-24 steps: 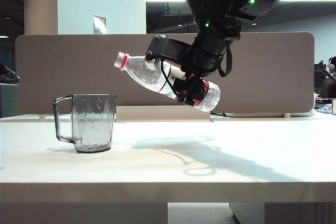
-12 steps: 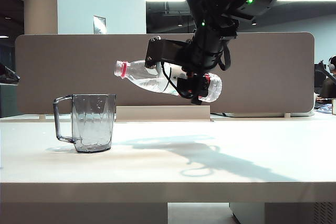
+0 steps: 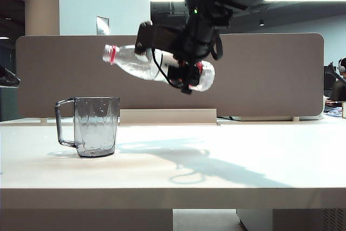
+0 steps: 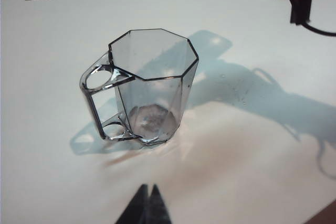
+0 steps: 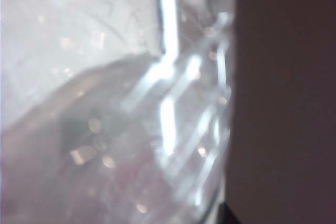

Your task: Pick up the mineral water bottle on the table and pour water into the mug until it's half full.

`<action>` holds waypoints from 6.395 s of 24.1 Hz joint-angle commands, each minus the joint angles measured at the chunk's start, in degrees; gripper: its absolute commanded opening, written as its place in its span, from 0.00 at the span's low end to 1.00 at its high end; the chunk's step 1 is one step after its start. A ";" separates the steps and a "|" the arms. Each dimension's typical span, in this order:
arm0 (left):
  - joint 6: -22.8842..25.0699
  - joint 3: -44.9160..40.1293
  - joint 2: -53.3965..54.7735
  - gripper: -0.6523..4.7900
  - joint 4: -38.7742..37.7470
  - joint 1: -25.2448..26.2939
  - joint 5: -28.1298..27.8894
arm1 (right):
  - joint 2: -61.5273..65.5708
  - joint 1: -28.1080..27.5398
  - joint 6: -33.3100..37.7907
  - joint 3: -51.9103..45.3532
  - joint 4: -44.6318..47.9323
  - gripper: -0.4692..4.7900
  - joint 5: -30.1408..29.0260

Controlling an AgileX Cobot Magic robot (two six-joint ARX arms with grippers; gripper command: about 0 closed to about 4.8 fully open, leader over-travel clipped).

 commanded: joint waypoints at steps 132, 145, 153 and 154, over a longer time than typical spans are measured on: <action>0.20 0.15 -0.07 0.11 0.63 0.11 0.26 | -4.96 -2.16 73.22 -36.70 50.84 0.58 -6.23; 0.20 0.15 -0.04 0.11 0.63 0.13 0.26 | -3.87 -4.92 76.22 -40.68 53.09 0.58 -5.86; 0.20 0.15 -0.04 0.11 0.61 0.11 0.26 | 0.76 -4.92 76.22 -40.68 55.80 0.58 -6.08; 0.20 0.15 -0.04 0.11 0.63 0.11 0.26 | 1.31 -4.92 76.22 -40.68 56.59 0.58 -6.14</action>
